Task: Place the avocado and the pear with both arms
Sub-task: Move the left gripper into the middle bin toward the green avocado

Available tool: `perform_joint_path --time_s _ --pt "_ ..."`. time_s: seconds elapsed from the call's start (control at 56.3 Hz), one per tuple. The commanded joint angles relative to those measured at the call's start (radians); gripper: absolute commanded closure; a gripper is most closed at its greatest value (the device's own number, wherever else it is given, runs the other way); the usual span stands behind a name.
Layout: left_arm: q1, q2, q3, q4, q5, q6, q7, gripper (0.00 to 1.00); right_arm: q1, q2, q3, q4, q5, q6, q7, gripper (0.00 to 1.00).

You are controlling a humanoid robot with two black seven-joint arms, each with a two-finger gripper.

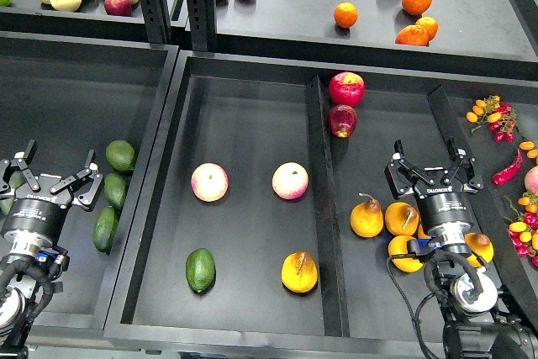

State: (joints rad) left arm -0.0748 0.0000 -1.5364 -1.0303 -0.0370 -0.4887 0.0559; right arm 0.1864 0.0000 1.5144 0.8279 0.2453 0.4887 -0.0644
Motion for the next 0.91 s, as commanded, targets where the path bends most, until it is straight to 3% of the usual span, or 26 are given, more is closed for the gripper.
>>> perform_joint_path --time_s 0.0,0.888 --pt "0.009 0.000 0.009 -0.001 0.000 0.000 0.001 0.01 -0.001 0.000 0.003 -0.001 0.000 0.000 0.000 0.01" --pt "0.043 0.000 0.019 -0.004 0.000 0.000 0.022 0.01 -0.005 0.000 0.027 -0.003 0.000 0.000 -0.020 0.01"
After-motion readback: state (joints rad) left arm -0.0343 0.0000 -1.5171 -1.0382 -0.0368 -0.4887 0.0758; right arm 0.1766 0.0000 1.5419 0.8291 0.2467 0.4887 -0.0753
